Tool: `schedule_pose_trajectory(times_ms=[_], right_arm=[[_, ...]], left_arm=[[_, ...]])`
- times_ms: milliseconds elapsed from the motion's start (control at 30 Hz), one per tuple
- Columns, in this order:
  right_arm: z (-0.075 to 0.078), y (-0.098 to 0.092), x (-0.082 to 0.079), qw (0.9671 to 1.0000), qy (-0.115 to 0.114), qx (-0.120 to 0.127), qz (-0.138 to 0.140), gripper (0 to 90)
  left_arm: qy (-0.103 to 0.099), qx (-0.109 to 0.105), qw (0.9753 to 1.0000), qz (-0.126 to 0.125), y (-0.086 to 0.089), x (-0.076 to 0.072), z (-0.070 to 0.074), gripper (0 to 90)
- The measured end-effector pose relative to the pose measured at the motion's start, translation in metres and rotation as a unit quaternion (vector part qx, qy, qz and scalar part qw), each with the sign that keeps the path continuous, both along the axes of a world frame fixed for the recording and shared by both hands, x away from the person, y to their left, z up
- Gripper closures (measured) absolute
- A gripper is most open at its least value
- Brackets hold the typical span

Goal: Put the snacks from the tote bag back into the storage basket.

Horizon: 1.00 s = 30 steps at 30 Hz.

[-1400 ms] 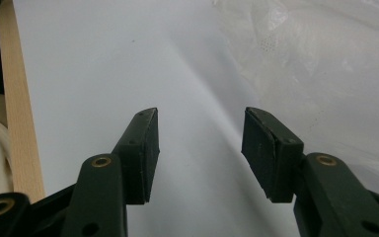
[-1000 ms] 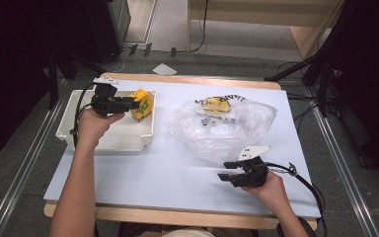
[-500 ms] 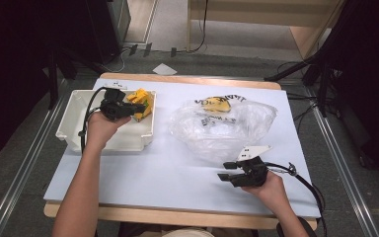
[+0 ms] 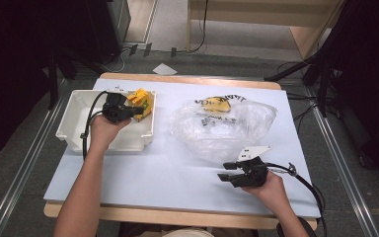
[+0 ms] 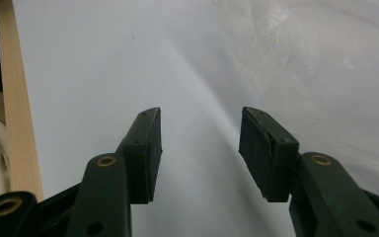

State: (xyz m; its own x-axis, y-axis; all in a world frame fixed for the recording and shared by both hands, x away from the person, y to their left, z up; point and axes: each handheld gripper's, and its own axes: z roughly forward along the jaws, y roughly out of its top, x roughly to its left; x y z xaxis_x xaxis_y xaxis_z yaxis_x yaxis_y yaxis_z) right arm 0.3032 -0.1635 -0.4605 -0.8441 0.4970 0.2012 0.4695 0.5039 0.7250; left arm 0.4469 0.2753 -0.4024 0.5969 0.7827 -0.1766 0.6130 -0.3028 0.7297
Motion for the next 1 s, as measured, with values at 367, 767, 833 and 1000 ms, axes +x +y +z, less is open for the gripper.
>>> schedule_pose_trajectory(times_ms=[367,767,833,1000], right_arm=[[-0.001,0.0,0.001,1.0,0.0,-0.002,0.003,52.4],[-0.001,0.0,0.0,1.0,-0.001,-0.003,0.004,52.5],[-0.001,0.0,0.0,1.0,-0.001,-0.003,0.004,52.5],[-0.001,0.0,-0.001,1.0,0.0,-0.005,0.004,52.5]], left_arm=[[0.012,0.003,0.9999,0.004,0.003,0.006,-0.013,90.0],[0.015,0.012,0.9998,0.007,0.002,0.009,-0.024,90.0],[0.018,0.012,0.9998,0.007,0.003,0.009,-0.026,90.0],[0.022,0.009,0.9997,0.01,0.004,0.011,-0.028,90.0]])
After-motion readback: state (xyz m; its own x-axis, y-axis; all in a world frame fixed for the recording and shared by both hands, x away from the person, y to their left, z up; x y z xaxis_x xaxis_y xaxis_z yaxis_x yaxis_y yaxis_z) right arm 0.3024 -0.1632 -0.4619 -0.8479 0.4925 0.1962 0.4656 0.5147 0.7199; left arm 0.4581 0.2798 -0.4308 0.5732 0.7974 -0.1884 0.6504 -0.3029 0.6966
